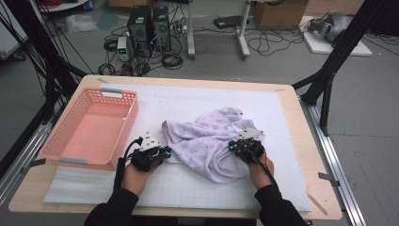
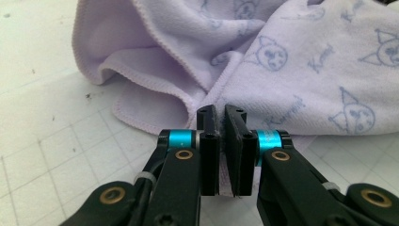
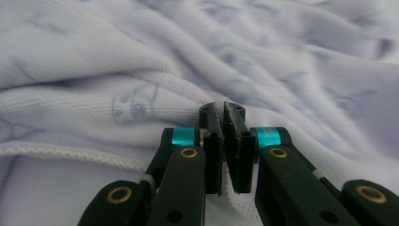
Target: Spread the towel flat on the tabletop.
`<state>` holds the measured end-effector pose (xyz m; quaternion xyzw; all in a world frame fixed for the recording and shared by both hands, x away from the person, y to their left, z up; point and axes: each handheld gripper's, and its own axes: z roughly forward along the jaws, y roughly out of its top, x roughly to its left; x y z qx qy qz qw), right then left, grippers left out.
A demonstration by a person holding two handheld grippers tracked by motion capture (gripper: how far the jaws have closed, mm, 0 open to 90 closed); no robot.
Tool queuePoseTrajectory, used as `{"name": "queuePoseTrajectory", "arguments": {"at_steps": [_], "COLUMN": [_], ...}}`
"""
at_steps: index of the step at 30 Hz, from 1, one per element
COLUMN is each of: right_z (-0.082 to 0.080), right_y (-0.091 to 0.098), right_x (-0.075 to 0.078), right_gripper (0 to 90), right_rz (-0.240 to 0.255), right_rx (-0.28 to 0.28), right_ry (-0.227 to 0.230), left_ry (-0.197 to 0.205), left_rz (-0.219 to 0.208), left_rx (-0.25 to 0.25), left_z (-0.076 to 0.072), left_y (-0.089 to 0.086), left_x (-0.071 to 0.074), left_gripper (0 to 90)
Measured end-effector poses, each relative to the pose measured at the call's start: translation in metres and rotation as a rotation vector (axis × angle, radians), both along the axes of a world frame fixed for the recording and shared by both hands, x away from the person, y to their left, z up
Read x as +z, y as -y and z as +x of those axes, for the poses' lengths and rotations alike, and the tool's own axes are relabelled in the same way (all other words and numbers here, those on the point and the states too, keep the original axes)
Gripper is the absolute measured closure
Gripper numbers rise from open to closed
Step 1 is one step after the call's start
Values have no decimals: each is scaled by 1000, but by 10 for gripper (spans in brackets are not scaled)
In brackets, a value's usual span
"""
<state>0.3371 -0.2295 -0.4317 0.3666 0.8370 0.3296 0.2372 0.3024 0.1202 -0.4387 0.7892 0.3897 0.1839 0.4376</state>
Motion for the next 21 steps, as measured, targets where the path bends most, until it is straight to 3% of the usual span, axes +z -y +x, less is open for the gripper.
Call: {"name": "queuePoseTrajectory", "arguments": {"at_steps": [4, 7, 14, 19, 21], "right_z": [11, 20, 41, 49, 48], "right_y": [18, 30, 42, 51, 51], "right_x": [2, 5, 16, 13, 11], "right_gripper": [863, 864, 864, 863, 851], "right_rz": [-28, -46, -151, -135, -119], "right_rx": [-77, -117, -194, -267, -261], "right_ry": [29, 55, 139, 137, 124], "left_ry": [7, 13, 48, 70, 62], "left_rz": [18, -18, -4, 13, -2], "left_rx": [24, 46, 50, 64, 78], "left_z": [4, 9, 28, 40, 41], "left_y": [7, 12, 38, 51, 50], "left_x": [1, 1, 10, 9, 8], "left_gripper": [846, 847, 847, 839, 728]}}
